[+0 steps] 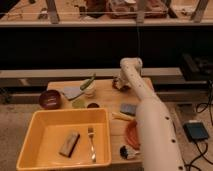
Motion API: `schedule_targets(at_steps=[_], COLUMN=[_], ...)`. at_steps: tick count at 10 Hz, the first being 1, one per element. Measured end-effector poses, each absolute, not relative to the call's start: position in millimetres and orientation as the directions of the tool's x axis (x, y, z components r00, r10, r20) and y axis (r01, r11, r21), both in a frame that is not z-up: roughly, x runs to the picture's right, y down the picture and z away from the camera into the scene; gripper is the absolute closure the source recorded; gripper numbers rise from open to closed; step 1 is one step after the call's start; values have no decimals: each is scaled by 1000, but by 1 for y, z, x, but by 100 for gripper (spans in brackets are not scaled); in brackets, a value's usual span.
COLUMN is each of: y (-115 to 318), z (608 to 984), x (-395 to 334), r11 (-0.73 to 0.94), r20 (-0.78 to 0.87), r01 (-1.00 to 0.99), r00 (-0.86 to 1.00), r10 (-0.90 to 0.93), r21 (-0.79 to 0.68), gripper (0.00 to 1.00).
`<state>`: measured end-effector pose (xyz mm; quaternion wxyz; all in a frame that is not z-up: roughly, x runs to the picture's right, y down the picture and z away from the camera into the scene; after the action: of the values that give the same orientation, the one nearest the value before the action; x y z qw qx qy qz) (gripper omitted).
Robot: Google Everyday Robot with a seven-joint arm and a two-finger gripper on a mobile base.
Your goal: Place grapes in purple bowl
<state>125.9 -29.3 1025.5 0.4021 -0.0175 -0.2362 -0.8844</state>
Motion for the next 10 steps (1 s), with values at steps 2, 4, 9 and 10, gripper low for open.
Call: schedule_targets(at_steps=[2,4,9,10], y=[-35,-35,-37,-38], z=[984,944,851,845], x=[125,119,92,93], r11=[-609,-645,-873,-894], r20=[184,142,-40,-47], r01=[673,627,262,205], r00=[-720,-756,-952,-969], r10=[-669,-638,-305,-242], r21=[420,437,411,398], gripper=[100,100,100,100])
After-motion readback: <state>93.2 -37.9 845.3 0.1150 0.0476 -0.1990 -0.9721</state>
